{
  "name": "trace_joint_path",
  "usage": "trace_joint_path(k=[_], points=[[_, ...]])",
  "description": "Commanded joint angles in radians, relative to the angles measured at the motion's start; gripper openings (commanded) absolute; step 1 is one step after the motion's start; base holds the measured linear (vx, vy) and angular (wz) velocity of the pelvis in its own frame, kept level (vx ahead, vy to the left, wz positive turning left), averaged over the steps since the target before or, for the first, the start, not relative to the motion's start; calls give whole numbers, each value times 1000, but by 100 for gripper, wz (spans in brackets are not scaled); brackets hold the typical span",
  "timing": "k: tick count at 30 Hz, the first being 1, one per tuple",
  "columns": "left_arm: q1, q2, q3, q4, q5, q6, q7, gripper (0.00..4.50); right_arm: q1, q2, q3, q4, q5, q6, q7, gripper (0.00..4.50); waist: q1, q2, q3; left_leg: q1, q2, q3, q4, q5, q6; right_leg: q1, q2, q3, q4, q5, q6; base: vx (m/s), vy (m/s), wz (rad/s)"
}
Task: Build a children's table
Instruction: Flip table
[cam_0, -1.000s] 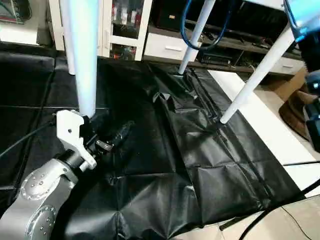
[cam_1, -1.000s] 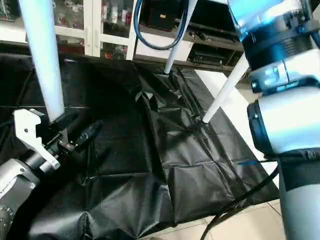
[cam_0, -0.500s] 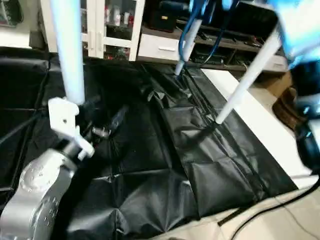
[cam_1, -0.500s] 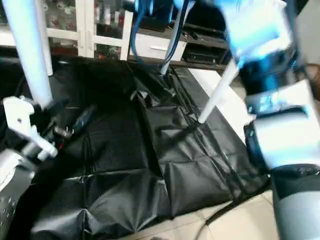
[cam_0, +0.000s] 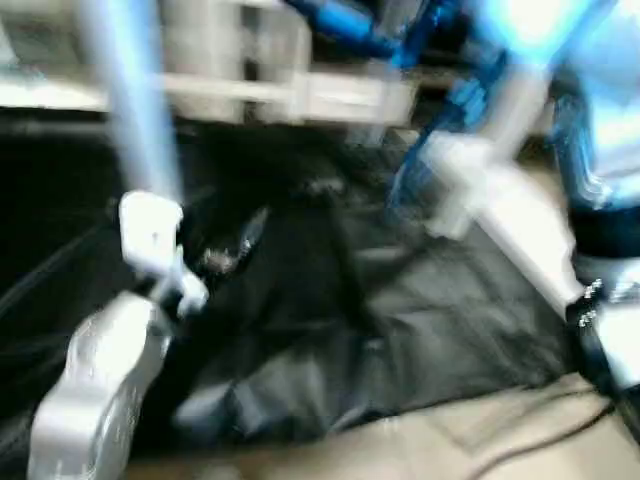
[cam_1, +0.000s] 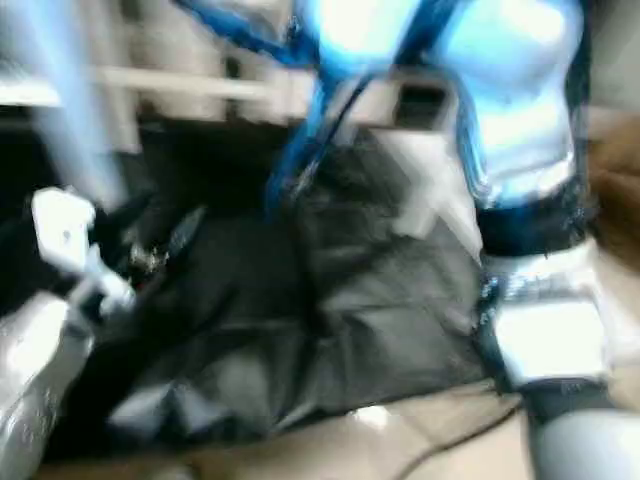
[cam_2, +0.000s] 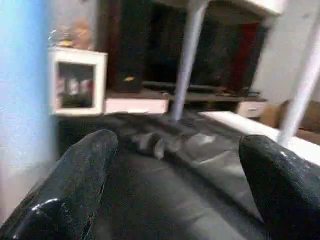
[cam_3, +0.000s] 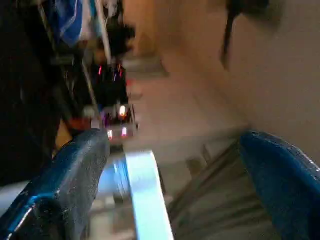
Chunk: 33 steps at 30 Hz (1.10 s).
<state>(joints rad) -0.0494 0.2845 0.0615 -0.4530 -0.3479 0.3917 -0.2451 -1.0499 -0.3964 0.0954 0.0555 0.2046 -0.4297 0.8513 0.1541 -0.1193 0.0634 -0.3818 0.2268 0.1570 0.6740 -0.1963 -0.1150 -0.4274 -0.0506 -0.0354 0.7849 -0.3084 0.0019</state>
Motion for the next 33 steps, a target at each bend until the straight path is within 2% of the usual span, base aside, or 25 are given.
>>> trace_joint_path(k=[1,2,3,4,5,6,7,8,9,10,11,12,15,16,17,18,20,23,24,25,26,27,29,30,33], points=[[-5,-6,0,8,16,3,21,437,66,6,-31,-86,89,102,6,445,-15,42,-58,70,7,12,-67,-305,-44,-18,-26,54,-176,-309,-50,-116,-31,35],[2,-7,7,7,14,5,25,437,129,0,-31,-117,107,159,3,445,-24,49,-59,64,11,7,-88,-348,-46,0,-23,45,-174,-243,-79,-116,-31,35],[5,-7,9,6,14,6,25,437,146,-4,-29,-125,112,171,0,445,-28,57,-51,55,15,5,-112,-427,-54,15,-26,35,-193,-222,-106,0,0,0],[22,-5,20,1,9,15,28,437,228,-15,-27,-156,117,227,-26,445,-33,67,-50,51,13,1,-117,-455,-63,19,-29,32,-198,-245,-106,-35,51,-1],[44,-2,30,-8,8,35,38,437,314,-16,-33,-184,125,286,-64,445,-36,72,-54,40,9,-3,-124,-442,-71,41,-38,30,-207,-255,-90,-35,51,-1],[60,-2,32,-15,18,39,47,437,371,-16,-42,-202,143,315,-95,445,-39,76,-46,37,9,-6,-136,-454,-76,42,-42,26,-217,-269,-82,-17,65,-10],[62,-2,32,-16,18,40,48,437,376,-16,-42,-203,144,318,-97,445,-47,73,-46,37,8,-9,-142,-472,-80,48,-41,23,-223,-292,-74,-7,80,-14],[83,-6,36,-25,21,37,52,437,439,-18,-48,-227,163,356,-123,445,-47,83,-48,39,6,-14,-144,-496,-84,53,-45,19,-225,-310,-71,-7,80,-14],[111,-19,42,-31,35,-3,59,437,530,-18,-52,-249,193,396,-146,445,-55,70,-55,37,5,-15,-144,-477,-76,59,-50,21,-230,-296,-65,2,82,-16],[131,-29,47,-33,44,-34,62,437,595,-18,-55,-271,212,430,-159,445,-61,70,-61,30,3,-16,-144,-433,-64,68,-52,25,-230,-251,-66,7,71,-13],[152,-56,63,-33,46,-56,87,437,685,-17,-57,-285,234,473,-174,445,-62,79,-55,25,1,-18,-153,-403,-51,71,-53,29,-238,-219,-72,7,71,-13],[168,-83,81,-26,54,-89,113,437,769,-16,-61,-298,234,516,-184,445,-65,82,-54,33,3,-17,-155,-432,-44,66,-51,24,-242,-240,-79,13,53,-5],[188,-126,117,-9,67,-105,173,437,893,-4,-78,-300,217,588,-223,445,-77,70,-54,33,-5,-16,-147,-457,-26,61,-58,27,-259,-338,-60,0,0,0],[190,-125,120,-9,68,-95,179,437,901,3,-87,-298,214,597,-241,445,-81,65,-57,27,-7,-18,-147,-443,-21,65,-61,25,-258,-353,-53,0,0,0],[183,-120,113,-11,69,-90,176,437,891,16,-114,-274,196,602,-276,445,-89,63,-60,10,-10,-21,-148,-387,-15,75,-64,23,-253,-355,-38,0,0,0],[170,-109,95,-19,66,-91,157,437,855,30,-155,-245,198,607,-323,445,-93,67,-60,7,-12,-20,-147,-354,-12,69,-64,23,-254,-354,-29,0,0,0],[138,-80,60,-33,59,-93,108,437,746,51,-244,-166,222,610,-411,445,-104,72,-60,13,-15,-22,-141,-359,-18,60,-62,20,-252,-370,-31,0,0,0],[128,-66,48,-38,61,-98,83,437,697,31,-263,-125,209,591,-433,445,-101,73,-58,26,-13,-11,-134,-356,-18,49,-59,25,-254,-337,-39,0,0,0],[122,-59,41,-39,67,-99,76,437,668,11,-276,-82,191,577,-445,445,-103,73,-56,23,-12,-11,-137,-356,-17,51,-58,24,-252,-329,-43,0,0,0],[120,-56,24,-37,86,-103,59,437,629,-33,-310,-13,182,574,-480,445,-105,68,-59,21,-13,-10,-137,-353,-17,55,-57,23,-252,-327,-42,0,0,0],[120,-56,24,-37,86,-103,59,437,629,-33,-310,-13,182,574,-480,445,-105,71,-63,21,-12,-13,-137,-350,-23,59,-56,21,-247,-309,-45,0,0,0],[127,-46,-4,-38,108,-105,48,437,594,-64,-355,61,202,564,-482,445,-104,63,-70,22,-11,-10,-134,-323,-19,59,-55,23,-242,-243,-59,0,0,0],[138,-34,-24,-37,124,-97,49,437,556,-92,-393,147,190,559,-484,445,-98,64,-72,24,-10,-3,-130,-290,-2,58,-52,26,-236,-173,-84,0,0,0],[141,-31,-29,-36,128,-93,52,437,541,-103,-405,181,176,558,-487,445,-98,61,-75,17,-10,-3,-129,-259,3,67,-53,26,-228,-133,-100,0,0,0],[143,-24,-32,-39,131,-91,46,437,510,-127,-427,252,168,553,-499,445,-94,64,-79,14,-10,1,-125,-188,11,74,-54,25,-218,-26,-131,0,0,0]])
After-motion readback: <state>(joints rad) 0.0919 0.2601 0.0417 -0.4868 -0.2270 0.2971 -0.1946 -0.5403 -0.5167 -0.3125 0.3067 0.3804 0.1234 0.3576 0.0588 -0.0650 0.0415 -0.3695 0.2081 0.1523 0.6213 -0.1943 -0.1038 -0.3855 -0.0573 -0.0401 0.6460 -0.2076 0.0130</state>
